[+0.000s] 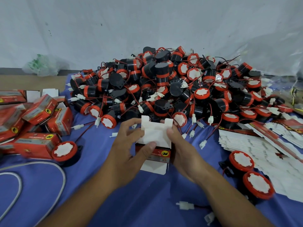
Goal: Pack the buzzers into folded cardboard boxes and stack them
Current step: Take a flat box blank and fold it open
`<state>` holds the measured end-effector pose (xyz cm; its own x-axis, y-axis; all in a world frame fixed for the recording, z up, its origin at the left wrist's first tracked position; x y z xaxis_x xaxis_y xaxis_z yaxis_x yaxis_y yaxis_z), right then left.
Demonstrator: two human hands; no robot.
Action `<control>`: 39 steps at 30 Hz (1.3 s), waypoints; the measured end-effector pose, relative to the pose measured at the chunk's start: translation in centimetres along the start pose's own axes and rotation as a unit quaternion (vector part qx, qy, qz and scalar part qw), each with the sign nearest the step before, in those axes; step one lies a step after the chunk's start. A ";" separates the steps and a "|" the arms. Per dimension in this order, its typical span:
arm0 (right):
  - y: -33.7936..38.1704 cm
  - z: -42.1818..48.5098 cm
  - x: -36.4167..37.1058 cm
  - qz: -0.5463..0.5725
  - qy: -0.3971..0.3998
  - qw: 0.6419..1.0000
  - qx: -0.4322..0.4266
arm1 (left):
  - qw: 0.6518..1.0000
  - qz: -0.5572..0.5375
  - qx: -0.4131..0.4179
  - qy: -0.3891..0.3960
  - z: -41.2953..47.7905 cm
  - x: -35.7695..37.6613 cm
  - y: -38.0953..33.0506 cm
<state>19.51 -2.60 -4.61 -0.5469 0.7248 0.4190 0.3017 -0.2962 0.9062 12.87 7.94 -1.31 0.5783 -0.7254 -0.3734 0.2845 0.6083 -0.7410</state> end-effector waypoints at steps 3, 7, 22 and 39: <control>0.0 0.3 -0.2 -0.010 -0.003 1.000 -0.014 | 0.998 -0.047 -0.035 -0.004 0.2 -0.2 -0.2; -0.1 0.6 -0.5 0.007 -0.005 1.000 -0.009 | 0.979 -0.159 -0.127 -0.007 0.1 -0.2 0.8; 1.3 1.4 -3.1 -0.206 -0.151 0.956 -0.142 | 0.972 -0.199 -0.115 -0.039 0.1 -0.4 1.4; 2.3 0.6 -2.0 -0.351 -0.102 0.904 -0.221 | 0.992 0.114 0.058 0.001 0.3 0.3 -0.5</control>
<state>21.77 -4.30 -3.40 -0.3143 0.9165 -0.2475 -0.4301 0.0949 0.8978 13.09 7.53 -0.89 0.6366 -0.5655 -0.5243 0.2336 0.7894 -0.5677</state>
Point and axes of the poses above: each hand's wrist, its own z-axis towards the middle knuckle, its own x-axis out of the palm, y = z × x, the point moved 9 cm from there along z, towards the middle knuckle, and after that the axes turned 11 degrees about -y, right-handed, at the moved point
